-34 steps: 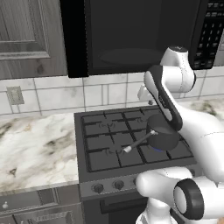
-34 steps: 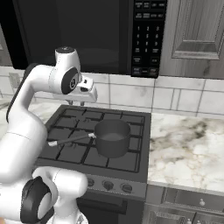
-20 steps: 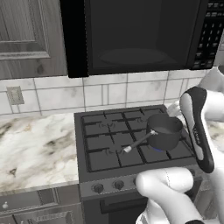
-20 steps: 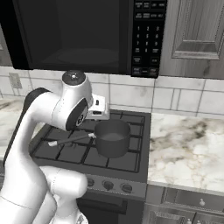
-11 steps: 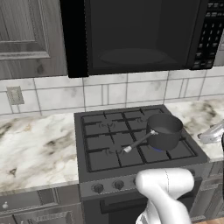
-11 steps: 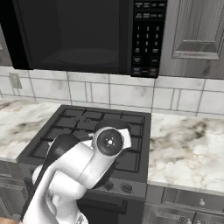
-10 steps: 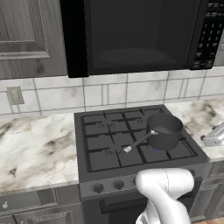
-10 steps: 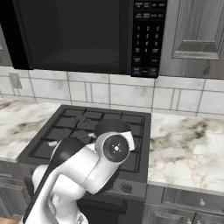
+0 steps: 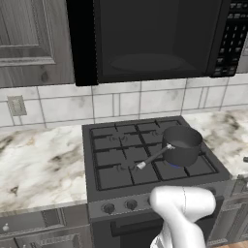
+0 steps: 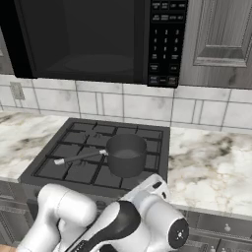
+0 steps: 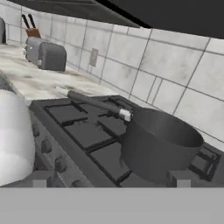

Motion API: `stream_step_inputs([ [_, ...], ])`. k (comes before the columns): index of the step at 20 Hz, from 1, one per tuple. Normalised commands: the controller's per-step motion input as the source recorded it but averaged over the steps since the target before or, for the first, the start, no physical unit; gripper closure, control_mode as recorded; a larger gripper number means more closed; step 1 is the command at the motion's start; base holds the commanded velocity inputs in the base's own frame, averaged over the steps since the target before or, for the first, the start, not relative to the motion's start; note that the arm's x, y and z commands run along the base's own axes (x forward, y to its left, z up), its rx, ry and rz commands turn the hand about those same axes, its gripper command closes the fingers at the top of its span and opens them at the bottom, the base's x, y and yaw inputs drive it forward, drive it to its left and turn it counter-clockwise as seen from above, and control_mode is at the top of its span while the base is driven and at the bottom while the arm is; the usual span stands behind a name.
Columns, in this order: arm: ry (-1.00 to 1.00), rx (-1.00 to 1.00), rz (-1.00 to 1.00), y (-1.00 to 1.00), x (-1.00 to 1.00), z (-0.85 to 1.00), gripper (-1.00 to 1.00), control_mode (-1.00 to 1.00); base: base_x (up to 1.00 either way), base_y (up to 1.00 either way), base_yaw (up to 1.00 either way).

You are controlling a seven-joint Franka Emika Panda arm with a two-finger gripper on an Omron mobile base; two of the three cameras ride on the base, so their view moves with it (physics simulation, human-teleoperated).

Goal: Turn off the front right burner of the stove.

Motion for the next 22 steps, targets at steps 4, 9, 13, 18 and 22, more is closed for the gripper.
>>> stream_step_inputs([
  [4,-0.27,-0.12,0.17,0.00,-0.10,-0.97,-1.00,-1.00,0.00,0.00,0.00],
  [9,-0.13,-0.01,0.03,0.00,0.00,-0.75,-1.00,-1.00,0.00,0.00,0.00],
  [13,-0.11,0.00,0.00,0.00,0.07,-0.61,-1.00,-1.00,0.00,0.00,0.00],
  [18,-0.11,0.00,0.00,0.00,0.10,-0.58,-1.00,-1.00,0.00,0.00,0.00],
  [22,-0.12,0.00,0.00,-0.07,0.16,-0.47,-1.00,-1.00,0.00,0.00,0.00],
])
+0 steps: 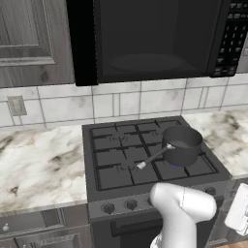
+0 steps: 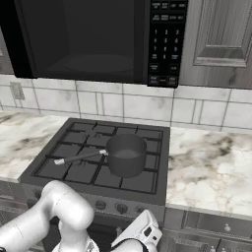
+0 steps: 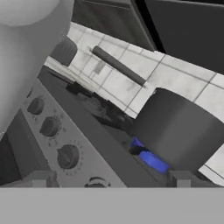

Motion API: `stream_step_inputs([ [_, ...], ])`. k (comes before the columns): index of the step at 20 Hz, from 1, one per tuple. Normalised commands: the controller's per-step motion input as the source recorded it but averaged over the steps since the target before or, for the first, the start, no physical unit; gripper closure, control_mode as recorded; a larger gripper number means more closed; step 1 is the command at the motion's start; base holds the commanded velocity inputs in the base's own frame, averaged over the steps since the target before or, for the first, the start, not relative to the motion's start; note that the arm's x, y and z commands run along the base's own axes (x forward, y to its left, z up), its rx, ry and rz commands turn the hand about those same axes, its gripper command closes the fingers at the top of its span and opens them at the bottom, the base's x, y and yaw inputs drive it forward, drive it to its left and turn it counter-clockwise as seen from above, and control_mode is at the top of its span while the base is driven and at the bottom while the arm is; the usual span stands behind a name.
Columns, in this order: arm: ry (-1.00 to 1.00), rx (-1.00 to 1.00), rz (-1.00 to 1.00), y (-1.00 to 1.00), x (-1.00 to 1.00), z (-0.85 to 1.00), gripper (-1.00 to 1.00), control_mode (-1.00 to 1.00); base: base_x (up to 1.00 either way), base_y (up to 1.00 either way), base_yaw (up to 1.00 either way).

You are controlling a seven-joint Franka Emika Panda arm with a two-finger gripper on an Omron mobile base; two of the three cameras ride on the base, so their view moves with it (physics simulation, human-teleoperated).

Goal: Turn off the front right burner of the stove.

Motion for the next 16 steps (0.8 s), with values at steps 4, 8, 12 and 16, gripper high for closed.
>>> stream_step_inputs([
  [4,-0.18,0.00,0.00,-0.17,0.01,-0.31,-1.00,-1.00,0.00,0.00,0.00],
  [8,-0.19,0.00,0.00,-0.23,0.00,-0.21,-1.00,-1.00,0.00,0.00,0.00],
  [12,-0.18,0.00,0.00,-0.20,0.09,-0.19,-1.00,-1.00,0.00,0.00,0.00],
  [16,-0.15,-0.01,0.00,-0.18,0.20,-0.15,-1.00,-1.00,0.00,0.00,0.00],
])
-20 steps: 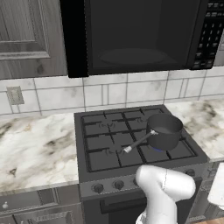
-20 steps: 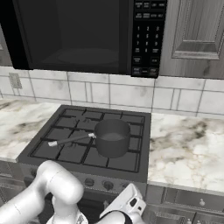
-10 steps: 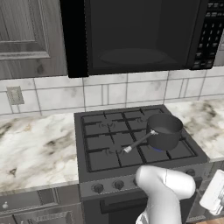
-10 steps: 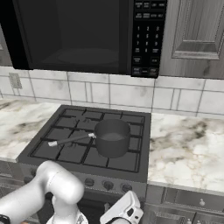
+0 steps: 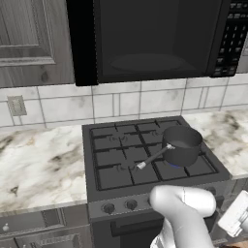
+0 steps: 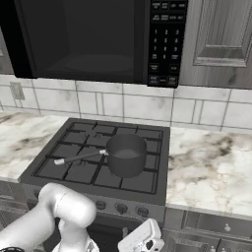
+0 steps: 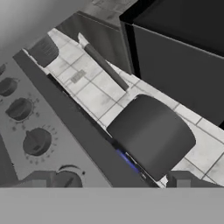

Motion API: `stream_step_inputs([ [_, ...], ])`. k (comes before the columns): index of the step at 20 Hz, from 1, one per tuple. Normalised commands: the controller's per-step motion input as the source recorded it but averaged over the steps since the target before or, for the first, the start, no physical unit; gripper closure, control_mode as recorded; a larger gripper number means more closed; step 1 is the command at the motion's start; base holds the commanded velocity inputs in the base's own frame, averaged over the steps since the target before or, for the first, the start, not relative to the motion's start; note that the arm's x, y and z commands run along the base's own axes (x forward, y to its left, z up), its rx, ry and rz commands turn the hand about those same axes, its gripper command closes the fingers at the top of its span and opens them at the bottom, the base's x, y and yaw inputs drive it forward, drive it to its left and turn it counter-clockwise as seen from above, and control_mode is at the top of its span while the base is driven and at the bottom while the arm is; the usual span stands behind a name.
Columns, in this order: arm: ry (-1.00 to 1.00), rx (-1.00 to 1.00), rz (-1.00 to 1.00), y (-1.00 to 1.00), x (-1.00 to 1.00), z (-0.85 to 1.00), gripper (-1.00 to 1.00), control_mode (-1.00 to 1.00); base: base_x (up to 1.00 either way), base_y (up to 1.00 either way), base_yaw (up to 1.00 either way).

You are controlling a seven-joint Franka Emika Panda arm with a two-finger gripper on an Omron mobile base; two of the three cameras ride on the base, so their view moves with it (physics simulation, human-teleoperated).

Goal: Turn off the front right burner of the stove.

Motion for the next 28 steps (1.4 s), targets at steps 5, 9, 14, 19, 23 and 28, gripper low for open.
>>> stream_step_inputs([
  [5,-0.10,0.00,0.00,-0.19,0.22,-0.14,-1.00,-1.00,0.00,0.00,0.00],
  [9,-0.03,0.00,0.00,-0.04,0.24,-0.22,-1.00,-1.00,0.00,0.00,0.00],
  [14,0.00,-0.01,0.00,0.00,0.38,-0.19,-1.00,-1.00,0.00,0.00,0.00],
  [19,0.00,-0.01,-0.02,0.00,0.32,-0.20,-1.00,-1.00,0.00,0.00,0.00],
  [23,0.00,0.00,-0.02,0.00,0.20,-0.17,-1.00,-1.00,0.00,0.00,0.00],
  [28,0.00,0.00,-0.02,0.00,0.26,-0.13,-1.00,-1.00,0.00,0.00,0.00],
])
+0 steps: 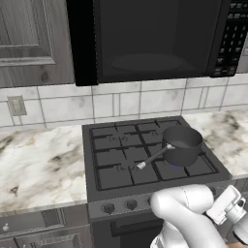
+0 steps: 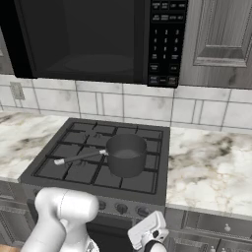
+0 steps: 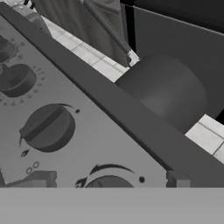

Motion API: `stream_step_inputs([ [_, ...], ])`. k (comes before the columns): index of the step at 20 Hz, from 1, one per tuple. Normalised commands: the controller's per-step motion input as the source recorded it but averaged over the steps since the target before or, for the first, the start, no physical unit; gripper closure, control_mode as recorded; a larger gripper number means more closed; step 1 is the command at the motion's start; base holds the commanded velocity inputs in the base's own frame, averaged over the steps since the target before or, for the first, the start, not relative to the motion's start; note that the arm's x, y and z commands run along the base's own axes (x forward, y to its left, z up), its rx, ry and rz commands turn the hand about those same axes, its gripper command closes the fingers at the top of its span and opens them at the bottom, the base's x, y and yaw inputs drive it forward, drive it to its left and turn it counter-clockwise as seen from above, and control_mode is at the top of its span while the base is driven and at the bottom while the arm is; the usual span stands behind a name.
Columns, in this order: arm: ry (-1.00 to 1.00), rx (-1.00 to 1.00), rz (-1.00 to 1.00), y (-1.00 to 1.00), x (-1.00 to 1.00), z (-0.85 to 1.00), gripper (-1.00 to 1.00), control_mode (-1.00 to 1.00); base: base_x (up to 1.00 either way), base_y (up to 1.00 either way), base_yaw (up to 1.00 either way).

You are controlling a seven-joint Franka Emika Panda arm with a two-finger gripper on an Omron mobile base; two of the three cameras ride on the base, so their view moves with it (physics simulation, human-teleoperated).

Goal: Turn off the front right burner of the stove.

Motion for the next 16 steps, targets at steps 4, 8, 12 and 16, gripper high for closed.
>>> stream_step_inputs([
  [4,0.00,0.00,-0.03,-0.10,0.14,-0.19,-1.00,-1.00,0.00,0.00,0.00],
  [8,0.00,0.00,-0.03,-0.12,0.03,-0.24,-1.00,-1.00,0.00,0.00,0.00],
  [12,0.00,0.00,-0.03,-0.12,0.02,-0.20,-1.00,-1.00,0.00,0.00,0.00],
  [16,0.00,0.00,-0.05,-0.01,0.00,-0.04,-1.00,-1.00,0.00,0.00,0.00],
])
